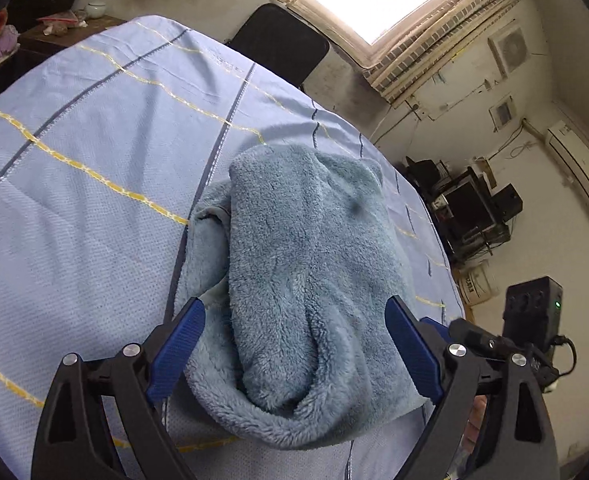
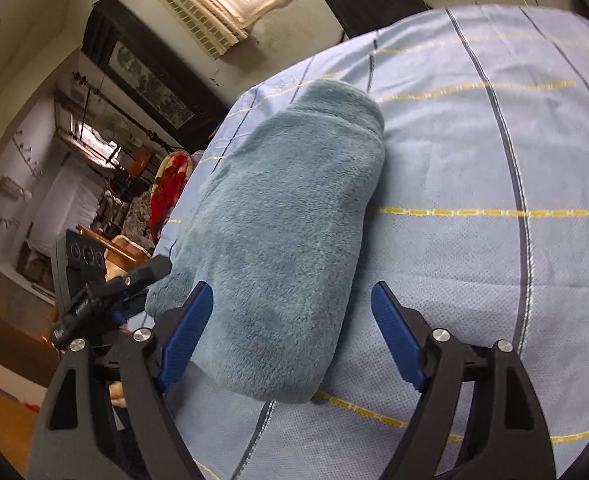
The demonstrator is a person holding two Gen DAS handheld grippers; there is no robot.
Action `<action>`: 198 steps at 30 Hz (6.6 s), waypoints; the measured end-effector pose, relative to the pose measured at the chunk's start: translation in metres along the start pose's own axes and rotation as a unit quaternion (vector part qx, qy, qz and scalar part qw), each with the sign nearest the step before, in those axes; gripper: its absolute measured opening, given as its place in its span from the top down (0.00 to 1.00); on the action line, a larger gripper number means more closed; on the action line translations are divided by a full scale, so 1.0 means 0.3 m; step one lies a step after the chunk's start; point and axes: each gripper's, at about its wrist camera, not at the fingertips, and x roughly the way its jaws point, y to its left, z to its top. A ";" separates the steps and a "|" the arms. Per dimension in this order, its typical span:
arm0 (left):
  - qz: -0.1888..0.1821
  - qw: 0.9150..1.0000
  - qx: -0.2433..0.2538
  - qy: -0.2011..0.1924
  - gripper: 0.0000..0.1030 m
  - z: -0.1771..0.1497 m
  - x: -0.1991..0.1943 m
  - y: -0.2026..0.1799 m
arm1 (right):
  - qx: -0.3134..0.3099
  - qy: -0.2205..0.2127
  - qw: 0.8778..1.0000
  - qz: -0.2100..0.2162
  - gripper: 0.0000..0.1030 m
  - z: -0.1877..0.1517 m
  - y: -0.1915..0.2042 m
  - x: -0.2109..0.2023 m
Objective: Fold large clothes
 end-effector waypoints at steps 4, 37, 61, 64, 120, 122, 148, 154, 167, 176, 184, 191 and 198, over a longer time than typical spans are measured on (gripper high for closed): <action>0.018 1.000 -0.018 0.000 0.10 0.016 0.012 0.038 | 0.050 0.016 0.998 0.023 0.23 0.033 -0.055 0.042; -0.063 0.997 0.027 0.022 0.45 -0.026 0.100 -0.075 | 0.001 0.009 0.998 0.058 0.44 0.051 -0.004 0.179; -0.153 0.970 0.190 0.015 0.45 -0.314 -0.022 -0.733 | -0.024 -0.096 0.995 0.003 0.43 -0.191 0.027 -0.625; -0.156 0.966 0.206 0.026 0.45 -0.373 -0.004 -0.825 | -0.017 -0.109 0.994 -0.003 0.43 -0.249 -0.021 -0.730; 0.049 0.931 0.356 0.071 0.12 -0.864 0.347 -1.184 | 0.057 -0.203 0.952 -0.222 0.10 -0.826 -0.322 -1.103; 0.051 0.929 0.362 0.050 0.10 -0.884 0.293 -1.198 | 0.053 -0.214 0.950 -0.220 0.09 -0.858 -0.275 -1.114; 0.114 0.905 0.392 -0.123 0.03 -1.031 -0.112 -1.212 | -0.002 -0.303 0.900 -0.312 0.04 -1.068 0.026 -1.188; 0.113 0.914 0.381 -0.077 0.03 -0.981 -0.010 -1.174 | -0.006 -0.266 0.925 -0.270 0.04 -1.025 -0.024 -1.137; 0.102 0.932 0.345 0.035 0.03 -0.844 0.230 -1.123 | 0.064 -0.216 0.950 -0.215 0.04 -0.937 -0.277 -1.116; 0.099 0.937 0.324 0.081 0.03 -0.850 0.329 -1.095 | 0.124 -0.192 0.950 -0.211 0.04 -0.930 -0.374 -1.039; 0.108 0.924 0.349 0.109 0.03 -0.842 0.395 -1.104 | 0.075 -0.134 0.958 -0.243 0.04 -0.892 -0.348 -0.913; 0.079 0.925 0.329 0.176 0.03 -0.814 0.487 -1.073 | 0.094 -0.105 0.969 -0.203 0.04 -0.879 -0.424 -0.875; 0.079 0.918 0.322 0.218 0.03 -0.831 0.538 -1.085 | 0.097 -0.128 0.965 -0.205 0.13 -0.848 -0.476 -0.891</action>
